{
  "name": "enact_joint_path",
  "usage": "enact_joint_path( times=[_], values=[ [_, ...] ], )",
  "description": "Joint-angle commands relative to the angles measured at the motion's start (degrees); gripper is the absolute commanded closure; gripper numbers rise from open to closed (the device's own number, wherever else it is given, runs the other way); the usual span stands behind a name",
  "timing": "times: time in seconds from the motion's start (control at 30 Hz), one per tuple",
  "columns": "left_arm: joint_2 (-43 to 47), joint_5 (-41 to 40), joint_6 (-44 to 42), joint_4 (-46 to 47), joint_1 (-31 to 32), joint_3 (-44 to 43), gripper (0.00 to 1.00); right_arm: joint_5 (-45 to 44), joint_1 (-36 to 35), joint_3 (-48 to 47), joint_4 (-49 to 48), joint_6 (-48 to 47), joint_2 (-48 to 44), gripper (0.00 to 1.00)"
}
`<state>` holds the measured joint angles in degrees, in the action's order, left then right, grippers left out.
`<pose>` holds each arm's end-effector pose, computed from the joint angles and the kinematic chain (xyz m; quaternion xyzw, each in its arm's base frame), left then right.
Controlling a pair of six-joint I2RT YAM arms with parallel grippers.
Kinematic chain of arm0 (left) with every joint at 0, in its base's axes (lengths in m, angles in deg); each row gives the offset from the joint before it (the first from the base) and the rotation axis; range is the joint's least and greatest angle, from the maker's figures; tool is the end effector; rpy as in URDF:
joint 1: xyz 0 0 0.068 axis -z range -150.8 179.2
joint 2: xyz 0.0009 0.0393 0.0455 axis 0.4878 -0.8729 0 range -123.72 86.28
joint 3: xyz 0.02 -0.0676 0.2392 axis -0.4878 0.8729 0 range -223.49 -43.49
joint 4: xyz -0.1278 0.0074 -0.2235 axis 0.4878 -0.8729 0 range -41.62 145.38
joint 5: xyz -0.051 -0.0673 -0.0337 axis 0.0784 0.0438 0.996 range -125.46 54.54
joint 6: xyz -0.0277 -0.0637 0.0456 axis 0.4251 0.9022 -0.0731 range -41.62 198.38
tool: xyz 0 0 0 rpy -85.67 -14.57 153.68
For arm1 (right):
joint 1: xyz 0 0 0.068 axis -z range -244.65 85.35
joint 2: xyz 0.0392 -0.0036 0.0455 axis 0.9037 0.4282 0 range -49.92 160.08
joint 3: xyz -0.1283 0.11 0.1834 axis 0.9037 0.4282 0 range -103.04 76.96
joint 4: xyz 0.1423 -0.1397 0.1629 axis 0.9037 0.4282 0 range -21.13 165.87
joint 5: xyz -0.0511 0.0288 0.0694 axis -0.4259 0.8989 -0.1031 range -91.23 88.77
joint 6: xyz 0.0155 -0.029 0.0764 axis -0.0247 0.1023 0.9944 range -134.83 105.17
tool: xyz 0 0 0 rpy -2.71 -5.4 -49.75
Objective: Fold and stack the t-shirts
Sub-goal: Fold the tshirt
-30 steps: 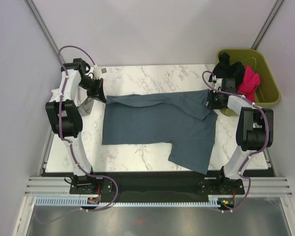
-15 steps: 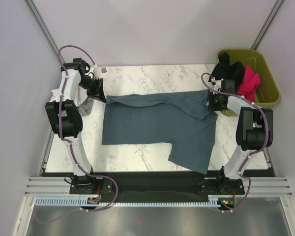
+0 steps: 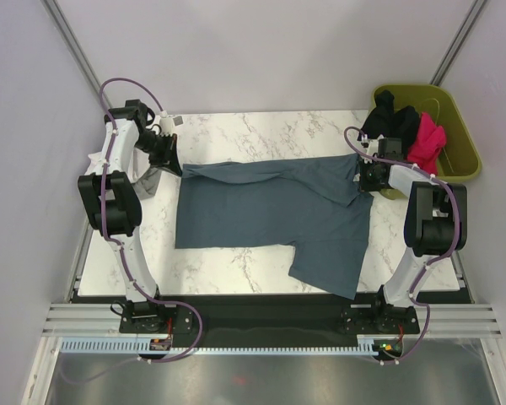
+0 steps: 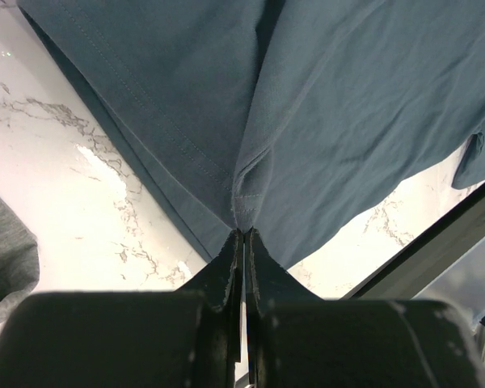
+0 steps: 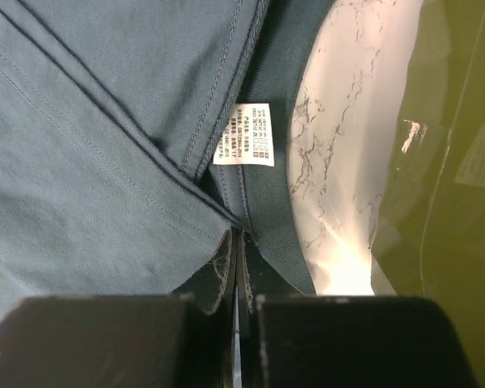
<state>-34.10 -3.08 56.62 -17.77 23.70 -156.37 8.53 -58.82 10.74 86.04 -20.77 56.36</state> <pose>0.4117 0.0006 0.2148 0.1579 0.9443 -0.2516 0.1416 0.3881 -0.0272 0.1122 -0.0249 0.9559 0.0524 0.2880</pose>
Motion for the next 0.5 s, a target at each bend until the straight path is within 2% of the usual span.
enact_joint_path(
  times=[0.0,0.47],
  values=[
    [-0.12,1.99,1.46,0.46,-0.04,-1.73,0.98,-4.31,2.61,-1.81,0.41,3.47,-0.19,1.0],
    [3.39,1.63,3.3,3.62,-0.13,-1.73,0.98,-1.58,-0.82,-7.88,1.2,3.12,-9.77,1.0]
  ],
)
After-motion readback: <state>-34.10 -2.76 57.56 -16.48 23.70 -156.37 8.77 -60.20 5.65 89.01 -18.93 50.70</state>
